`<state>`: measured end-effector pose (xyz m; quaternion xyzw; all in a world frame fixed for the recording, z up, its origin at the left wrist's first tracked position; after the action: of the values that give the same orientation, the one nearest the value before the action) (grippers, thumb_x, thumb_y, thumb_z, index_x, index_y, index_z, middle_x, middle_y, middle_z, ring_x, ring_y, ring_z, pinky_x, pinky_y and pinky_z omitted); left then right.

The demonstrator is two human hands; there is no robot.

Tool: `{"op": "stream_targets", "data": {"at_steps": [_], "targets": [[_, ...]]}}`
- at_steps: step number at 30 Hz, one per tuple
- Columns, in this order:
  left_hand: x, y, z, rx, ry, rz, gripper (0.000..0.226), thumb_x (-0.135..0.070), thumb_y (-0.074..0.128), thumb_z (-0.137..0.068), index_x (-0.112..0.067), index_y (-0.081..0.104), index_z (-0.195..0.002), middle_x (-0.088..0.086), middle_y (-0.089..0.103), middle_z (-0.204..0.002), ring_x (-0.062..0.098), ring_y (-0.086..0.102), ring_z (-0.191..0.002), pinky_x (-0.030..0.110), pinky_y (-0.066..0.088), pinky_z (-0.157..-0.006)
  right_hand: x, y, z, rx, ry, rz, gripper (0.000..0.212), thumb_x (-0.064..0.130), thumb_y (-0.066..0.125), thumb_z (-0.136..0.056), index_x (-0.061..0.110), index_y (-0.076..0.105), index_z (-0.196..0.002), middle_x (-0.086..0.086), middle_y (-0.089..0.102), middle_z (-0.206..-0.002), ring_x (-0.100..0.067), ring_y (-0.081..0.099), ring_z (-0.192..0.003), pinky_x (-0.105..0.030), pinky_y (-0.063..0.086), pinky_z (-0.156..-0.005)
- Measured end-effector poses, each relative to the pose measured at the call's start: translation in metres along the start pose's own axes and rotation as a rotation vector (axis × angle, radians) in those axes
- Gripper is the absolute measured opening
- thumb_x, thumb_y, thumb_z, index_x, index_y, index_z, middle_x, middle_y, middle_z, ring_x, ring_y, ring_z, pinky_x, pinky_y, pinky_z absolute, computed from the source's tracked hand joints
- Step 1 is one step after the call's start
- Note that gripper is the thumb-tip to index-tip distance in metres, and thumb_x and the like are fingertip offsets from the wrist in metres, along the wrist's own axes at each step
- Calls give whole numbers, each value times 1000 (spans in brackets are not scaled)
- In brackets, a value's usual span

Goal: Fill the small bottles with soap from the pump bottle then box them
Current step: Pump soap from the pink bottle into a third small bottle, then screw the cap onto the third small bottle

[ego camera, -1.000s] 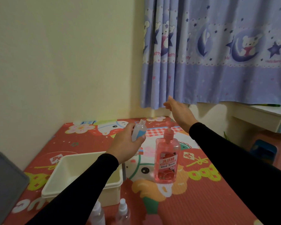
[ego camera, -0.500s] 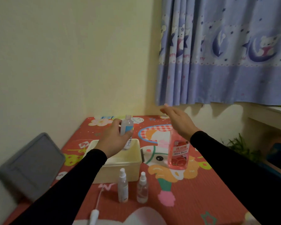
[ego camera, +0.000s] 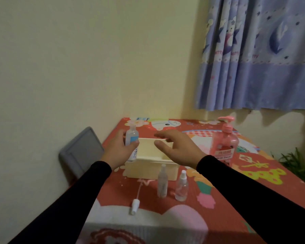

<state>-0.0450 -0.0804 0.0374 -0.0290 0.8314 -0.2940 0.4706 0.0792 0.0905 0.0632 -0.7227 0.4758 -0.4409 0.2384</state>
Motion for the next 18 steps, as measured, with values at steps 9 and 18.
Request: {"op": "stream_targets", "data": {"at_steps": [9,18], "targets": [[34,-29,17,-48,-115,45,32,-42,67,-83,-25,50,-105,0,65,-98,22,65,-93,49,54,-84,15,82,9,391,-235,217,38,32,56,-93,21,58,-130,-4,62,-125,-21,57,-114,-31,43,-93],[50,-34,29,-17,-137,12,33,-33,65,-88,-23,47,-114,-4,61,-105,15,62,-96,33,51,-81,10,129,25,705,-407,330,46,16,62,-81,24,60,-126,-6,61,-122,-25,53,-115,-39,46,-95]]}}
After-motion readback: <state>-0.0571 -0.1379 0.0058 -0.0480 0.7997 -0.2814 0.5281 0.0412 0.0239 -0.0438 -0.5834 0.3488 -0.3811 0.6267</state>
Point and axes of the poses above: each hand's wrist, its own z-axis away from the middle knuckle, its own y-axis out of the palm, x = y × z, the point moved 1 cm from there along -z, towards the middle knuckle
